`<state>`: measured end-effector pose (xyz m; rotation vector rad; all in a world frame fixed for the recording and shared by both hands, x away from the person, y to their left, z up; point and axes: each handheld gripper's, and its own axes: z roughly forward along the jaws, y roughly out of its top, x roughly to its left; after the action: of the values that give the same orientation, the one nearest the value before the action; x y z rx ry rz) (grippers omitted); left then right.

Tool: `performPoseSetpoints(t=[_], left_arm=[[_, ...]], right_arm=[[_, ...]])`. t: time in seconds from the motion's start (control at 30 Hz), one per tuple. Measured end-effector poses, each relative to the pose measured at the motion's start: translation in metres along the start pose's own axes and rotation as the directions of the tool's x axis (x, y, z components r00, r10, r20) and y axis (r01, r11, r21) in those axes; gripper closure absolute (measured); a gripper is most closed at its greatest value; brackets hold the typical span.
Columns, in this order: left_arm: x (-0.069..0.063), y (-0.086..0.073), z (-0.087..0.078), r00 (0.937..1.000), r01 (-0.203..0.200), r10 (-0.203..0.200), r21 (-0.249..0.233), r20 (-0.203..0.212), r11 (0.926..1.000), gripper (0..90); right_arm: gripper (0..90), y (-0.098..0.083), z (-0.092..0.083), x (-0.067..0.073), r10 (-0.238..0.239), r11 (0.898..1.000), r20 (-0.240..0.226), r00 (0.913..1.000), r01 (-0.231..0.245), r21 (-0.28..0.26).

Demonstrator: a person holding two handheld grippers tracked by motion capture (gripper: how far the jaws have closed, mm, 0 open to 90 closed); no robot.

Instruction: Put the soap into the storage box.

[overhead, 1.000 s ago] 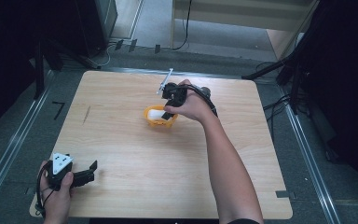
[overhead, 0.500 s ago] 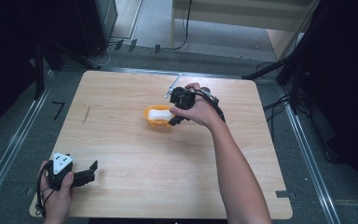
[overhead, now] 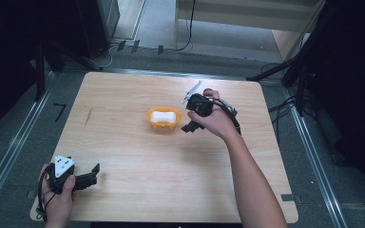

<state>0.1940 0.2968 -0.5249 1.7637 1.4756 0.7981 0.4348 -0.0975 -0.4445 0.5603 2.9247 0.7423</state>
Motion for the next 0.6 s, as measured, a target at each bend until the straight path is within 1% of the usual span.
performPoseSetpoints(t=[0.03,0.07,0.1,0.13,0.2,0.23,0.3,0.33,0.4,0.47,0.5,0.57,0.6], left_arm=[[0.000,0.000,0.000,1.0000,-0.001,0.001,0.000,-0.003,1.0000,0.0],[0.000,0.000,0.000,1.0000,-0.001,0.001,0.000,-0.003,1.0000,0.0],[0.000,0.000,0.000,1.0000,-0.001,0.001,0.001,-0.004,1.0000,0.0],[0.000,0.000,0.000,1.0000,-0.001,0.001,0.000,-0.004,1.0000,0.0],[0.000,0.000,0.000,1.0000,0.000,0.000,0.000,-0.004,1.0000,0.0],[0.000,0.000,0.000,1.0000,-0.001,0.001,0.001,-0.004,1.0000,0.0],[0.000,0.000,0.000,1.0000,-0.002,0.002,0.000,-0.005,1.0000,0.0],[0.000,0.000,0.000,1.0000,-0.002,0.002,0.000,-0.004,1.0000,0.0],[-0.001,0.000,0.000,1.0000,-0.001,0.001,0.000,-0.004,1.0000,0.0],[-0.001,0.000,0.000,1.0000,-0.002,0.002,0.000,-0.005,1.0000,0.0],[-0.001,0.000,0.000,1.0000,-0.002,0.002,0.000,-0.004,1.0000,0.0],[-0.001,0.000,0.000,1.0000,-0.002,0.002,-0.002,-0.004,1.0000,0.0],[-0.001,0.000,0.000,1.0000,-0.003,0.003,-0.002,-0.003,1.0000,0.0]], right_arm=[[1.3,-0.006,0.000,0.001,0.006,1.000,0.001,1.0000,-0.006,0.012],[1.3,-0.006,0.000,0.001,0.006,1.000,0.001,1.0000,-0.006,0.012],[0.0,-0.012,0.000,0.002,0.016,1.000,0.004,0.9999,-0.016,0.021],[0.0,-0.014,0.001,0.002,0.012,1.000,0.001,0.9999,-0.012,0.019],[0.0,-0.016,0.001,0.003,0.021,1.000,-0.001,0.9998,-0.021,0.021],[0.0,-0.023,0.001,0.005,0.025,0.999,0.009,0.9996,-0.025,0.023],[0.0,-0.025,0.000,0.006,0.025,0.999,0.012,0.9996,-0.025,0.020],[0.0,-0.031,-0.001,0.007,0.038,0.999,0.008,0.9992,-0.038,0.017],[0.0,-0.037,-0.002,0.008,0.039,0.999,0.007,0.9992,-0.039,0.009],[0.0,-0.043,-0.002,0.009,0.050,0.999,0.008,0.9987,-0.050,0.008],[0.0,-0.043,-0.002,0.009,0.050,0.999,0.008,0.9987,-0.050,0.008],[0.0,-0.052,-0.003,0.010,0.054,0.999,0.008,0.9985,-0.054,0.001],[0.0,-0.052,-0.003,0.010,0.054,0.999,0.008,0.9985,-0.054,0.001]])
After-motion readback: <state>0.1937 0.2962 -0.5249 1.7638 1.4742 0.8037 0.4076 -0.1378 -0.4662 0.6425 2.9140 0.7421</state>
